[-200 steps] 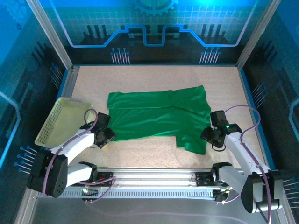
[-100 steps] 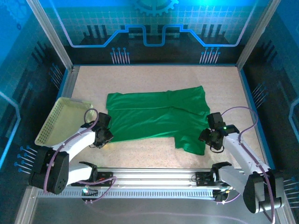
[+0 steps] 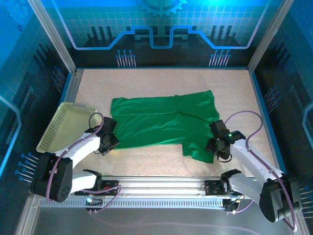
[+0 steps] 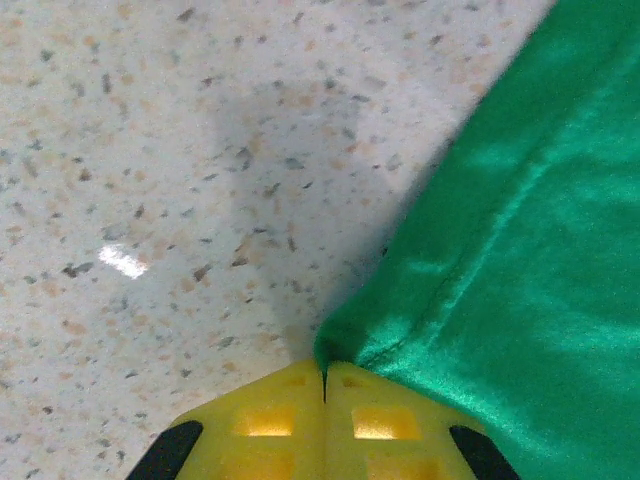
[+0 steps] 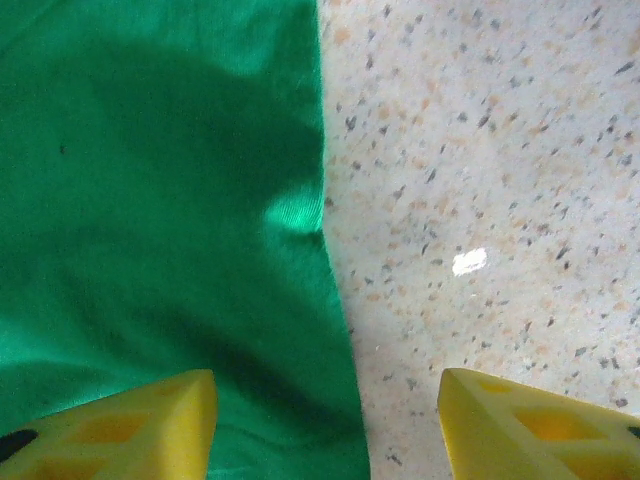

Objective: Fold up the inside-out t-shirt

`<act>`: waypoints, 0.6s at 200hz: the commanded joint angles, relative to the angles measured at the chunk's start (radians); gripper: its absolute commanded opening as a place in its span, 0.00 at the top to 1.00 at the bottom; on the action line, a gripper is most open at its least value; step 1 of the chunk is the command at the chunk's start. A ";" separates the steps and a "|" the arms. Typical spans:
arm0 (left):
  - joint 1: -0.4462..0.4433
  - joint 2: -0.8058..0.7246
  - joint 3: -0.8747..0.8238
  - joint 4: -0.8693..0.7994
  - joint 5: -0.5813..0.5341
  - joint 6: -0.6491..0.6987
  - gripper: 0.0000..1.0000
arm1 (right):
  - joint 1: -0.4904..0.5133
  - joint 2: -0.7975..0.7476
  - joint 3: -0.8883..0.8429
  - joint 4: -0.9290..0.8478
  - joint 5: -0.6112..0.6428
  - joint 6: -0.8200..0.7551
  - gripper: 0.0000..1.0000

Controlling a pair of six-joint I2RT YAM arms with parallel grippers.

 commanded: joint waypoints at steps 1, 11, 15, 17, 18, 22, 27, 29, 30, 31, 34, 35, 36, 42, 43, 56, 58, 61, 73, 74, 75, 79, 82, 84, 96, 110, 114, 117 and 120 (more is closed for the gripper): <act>-0.007 -0.001 0.011 0.137 0.016 0.029 0.97 | 0.054 -0.003 -0.008 -0.069 0.032 0.063 0.38; -0.008 -0.001 0.017 0.131 0.006 0.035 0.98 | 0.082 -0.004 -0.015 -0.076 0.033 0.081 0.38; -0.008 0.001 0.018 0.131 0.003 0.035 0.98 | 0.096 -0.005 -0.013 -0.080 0.035 0.085 0.38; -0.008 0.000 0.019 0.131 0.002 0.035 0.98 | 0.103 -0.006 -0.013 -0.082 0.038 0.089 0.38; -0.007 0.001 0.019 0.130 0.000 0.036 0.99 | 0.107 -0.006 -0.012 -0.083 0.041 0.091 0.38; -0.007 0.001 0.019 0.131 -0.002 0.037 0.99 | 0.121 -0.006 -0.008 -0.092 0.047 0.101 0.38; -0.005 0.002 0.020 0.132 -0.004 0.036 0.99 | 0.133 -0.007 -0.004 -0.100 0.053 0.111 0.38; -0.005 0.002 0.021 0.133 -0.006 0.037 0.99 | 0.137 -0.007 -0.004 -0.101 0.052 0.113 0.38; -0.004 0.003 0.021 0.133 -0.007 0.037 0.99 | 0.139 -0.007 -0.004 -0.101 0.050 0.114 0.39; -0.005 0.004 0.021 0.133 -0.007 0.038 0.99 | 0.141 -0.007 -0.003 -0.101 0.049 0.115 0.39; -0.004 0.003 0.021 0.134 -0.007 0.037 0.99 | 0.148 -0.007 -0.002 -0.100 0.045 0.116 0.39; -0.004 0.003 0.022 0.136 -0.007 0.037 0.99 | 0.150 -0.007 -0.002 -0.099 0.045 0.117 0.39; -0.004 0.004 0.022 0.136 -0.007 0.037 0.99 | 0.153 -0.007 -0.001 -0.099 0.045 0.118 0.39; 0.000 0.006 0.024 0.139 -0.008 0.039 0.99 | 0.168 -0.003 0.001 -0.102 0.052 0.128 0.39; 0.001 0.007 0.024 0.138 -0.007 0.039 0.99 | 0.171 -0.003 0.000 -0.102 0.053 0.130 0.39; 0.010 0.014 0.030 0.143 -0.006 0.042 1.00 | 0.185 0.009 0.002 -0.096 0.048 0.138 0.39; 0.012 0.016 0.031 0.143 -0.005 0.043 1.00 | 0.187 0.010 0.003 -0.096 0.047 0.139 0.39; 0.015 0.017 0.032 0.143 -0.004 0.043 1.00 | 0.191 0.013 0.003 -0.094 0.044 0.141 0.39; 0.023 0.022 0.036 0.144 -0.003 0.048 1.00 | 0.202 0.017 0.006 -0.090 0.040 0.151 0.39; 0.024 0.022 0.037 0.145 -0.003 0.049 1.00 | 0.203 0.017 0.006 -0.090 0.039 0.153 0.39; 0.025 0.023 0.036 0.145 -0.003 0.049 1.00 | 0.205 0.017 0.006 -0.090 0.039 0.153 0.39; 0.029 0.024 0.036 0.145 -0.001 0.050 1.00 | 0.210 0.019 0.006 -0.090 0.040 0.158 0.39; 0.032 0.024 0.036 0.146 0.000 0.051 1.00 | 0.213 0.020 0.006 -0.091 0.041 0.161 0.39; 0.034 0.024 0.036 0.147 0.001 0.053 1.00 | 0.218 0.019 0.006 -0.092 0.044 0.163 0.39; 0.046 0.023 0.037 0.144 0.003 0.058 1.00 | 0.233 0.024 0.010 -0.095 0.052 0.174 0.42; 0.063 0.017 0.035 0.140 0.005 0.066 1.00 | 0.245 0.029 0.017 -0.108 0.062 0.196 0.43; 0.068 0.015 0.033 0.140 0.004 0.069 1.00 | 0.248 0.030 0.018 -0.111 0.063 0.202 0.44; 0.070 0.011 0.032 0.139 0.004 0.070 1.00 | 0.251 0.030 0.018 -0.111 0.062 0.206 0.45; 0.073 0.009 0.030 0.139 0.003 0.071 1.00 | 0.256 0.030 0.018 -0.110 0.063 0.210 0.45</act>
